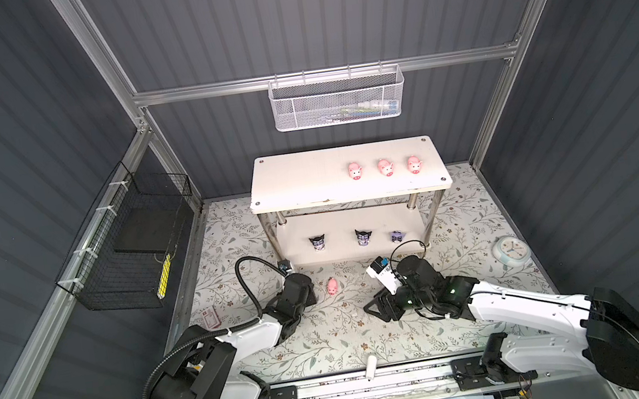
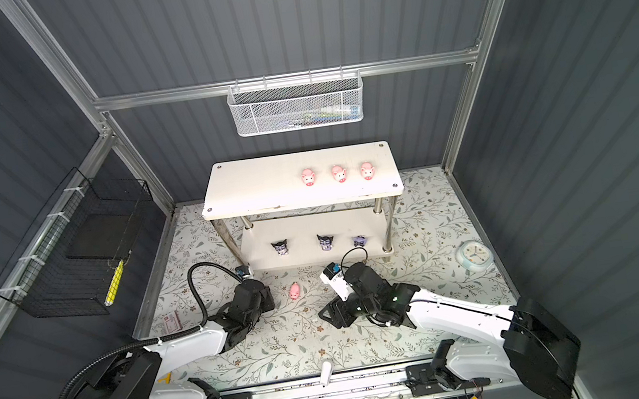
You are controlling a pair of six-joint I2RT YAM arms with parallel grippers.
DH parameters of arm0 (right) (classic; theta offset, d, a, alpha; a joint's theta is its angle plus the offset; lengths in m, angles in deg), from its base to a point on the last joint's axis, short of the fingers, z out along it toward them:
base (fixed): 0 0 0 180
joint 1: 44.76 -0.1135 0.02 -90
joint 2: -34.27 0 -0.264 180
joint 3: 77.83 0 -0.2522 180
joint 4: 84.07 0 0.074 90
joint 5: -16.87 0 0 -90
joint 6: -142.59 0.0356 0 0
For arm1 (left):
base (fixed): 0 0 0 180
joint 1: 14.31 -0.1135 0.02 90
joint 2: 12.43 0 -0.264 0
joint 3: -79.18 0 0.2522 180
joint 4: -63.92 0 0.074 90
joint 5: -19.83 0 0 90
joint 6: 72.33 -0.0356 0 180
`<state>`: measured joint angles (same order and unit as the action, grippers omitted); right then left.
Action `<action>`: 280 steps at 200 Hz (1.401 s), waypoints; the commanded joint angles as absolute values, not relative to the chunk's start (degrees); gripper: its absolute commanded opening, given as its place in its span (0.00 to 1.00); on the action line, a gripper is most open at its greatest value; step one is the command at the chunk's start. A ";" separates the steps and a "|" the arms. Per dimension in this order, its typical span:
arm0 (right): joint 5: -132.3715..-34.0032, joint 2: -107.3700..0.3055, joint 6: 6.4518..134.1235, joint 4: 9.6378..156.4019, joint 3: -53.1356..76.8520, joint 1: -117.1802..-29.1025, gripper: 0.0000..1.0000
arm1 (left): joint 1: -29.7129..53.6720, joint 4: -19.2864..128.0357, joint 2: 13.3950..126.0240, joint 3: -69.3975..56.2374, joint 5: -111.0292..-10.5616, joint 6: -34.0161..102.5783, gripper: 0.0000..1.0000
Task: Place and organize the plastic toys onto the shelf
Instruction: 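Lower and close the left gripper on the pink pig nearest the shelf leg, then lift the pink pig with the left gripper up toward the top shelf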
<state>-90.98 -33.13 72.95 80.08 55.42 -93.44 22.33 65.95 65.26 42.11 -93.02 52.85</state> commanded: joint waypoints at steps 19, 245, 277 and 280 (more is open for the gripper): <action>-91.61 -33.59 73.24 81.29 54.85 -93.19 0.60 | 22.43 60.65 61.45 41.69 -92.21 54.39 0.35; -94.56 -38.74 72.98 82.46 52.82 -93.07 0.60 | 22.43 -1.42 35.07 2.48 -88.30 53.09 0.32; -94.67 -39.25 73.23 82.92 52.82 -93.10 0.60 | 22.41 -5.42 40.08 -9.67 -86.68 49.61 0.32; -94.67 -39.29 73.24 82.88 52.77 -93.10 0.60 | 22.43 -5.85 40.81 -11.10 -86.35 49.19 0.32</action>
<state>-93.78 -38.70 73.17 81.98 54.41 -93.18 22.33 0.20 37.32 -3.20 -88.65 53.33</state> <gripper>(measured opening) 0.597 0.319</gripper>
